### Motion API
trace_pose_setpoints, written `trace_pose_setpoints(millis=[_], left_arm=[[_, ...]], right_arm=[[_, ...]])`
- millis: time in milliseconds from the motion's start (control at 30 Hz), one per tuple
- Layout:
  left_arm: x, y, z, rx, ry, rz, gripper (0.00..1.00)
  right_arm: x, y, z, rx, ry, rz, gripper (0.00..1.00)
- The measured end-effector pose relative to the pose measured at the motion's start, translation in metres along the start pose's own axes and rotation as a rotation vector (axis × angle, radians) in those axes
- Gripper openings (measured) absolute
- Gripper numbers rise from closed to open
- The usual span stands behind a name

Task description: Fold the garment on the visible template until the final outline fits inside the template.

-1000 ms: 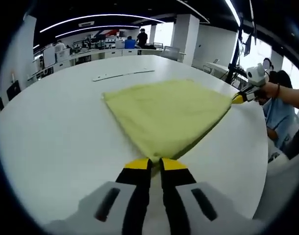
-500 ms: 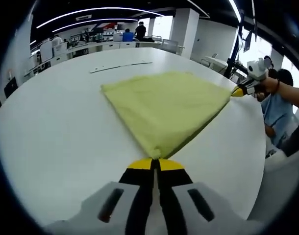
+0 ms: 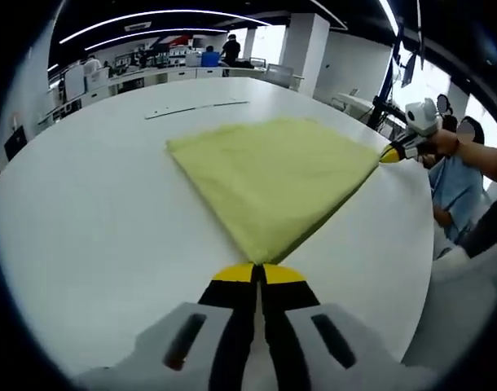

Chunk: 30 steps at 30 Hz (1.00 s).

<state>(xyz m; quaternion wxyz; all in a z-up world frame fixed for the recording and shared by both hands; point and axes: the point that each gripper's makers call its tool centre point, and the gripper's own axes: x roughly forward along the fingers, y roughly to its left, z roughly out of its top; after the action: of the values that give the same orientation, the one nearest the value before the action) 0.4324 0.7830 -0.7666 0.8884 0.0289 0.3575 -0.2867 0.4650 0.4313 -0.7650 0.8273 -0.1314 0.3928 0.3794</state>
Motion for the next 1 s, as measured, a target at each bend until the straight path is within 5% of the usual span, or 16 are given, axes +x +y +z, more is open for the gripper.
trace_pose_setpoints(millis=[300,400,567,833,1000], left_arm=[[-0.004,-0.006,-0.004,-0.025,-0.019,0.003,0.00],[-0.005,-0.009,-0.005,-0.100,-0.039,-0.014,0.04],[-0.009,-0.014,-0.002,-0.107,-0.077,-0.003,0.22],[-0.031,-0.013,0.027,-0.122,-0.179,0.068,0.64],[-0.047,-0.018,0.042,-0.118,-0.211,0.083,0.76]], right_arm=[[-0.004,0.000,-0.001,0.019,-0.026,-0.020,0.00],[-0.007,-0.003,-0.003,0.000,-0.027,-0.049,0.01],[-0.013,-0.001,0.008,0.019,-0.087,-0.063,0.22],[-0.032,0.020,0.036,-0.020,-0.150,-0.074,0.80],[-0.047,0.037,0.053,-0.034,-0.196,-0.056,0.85]])
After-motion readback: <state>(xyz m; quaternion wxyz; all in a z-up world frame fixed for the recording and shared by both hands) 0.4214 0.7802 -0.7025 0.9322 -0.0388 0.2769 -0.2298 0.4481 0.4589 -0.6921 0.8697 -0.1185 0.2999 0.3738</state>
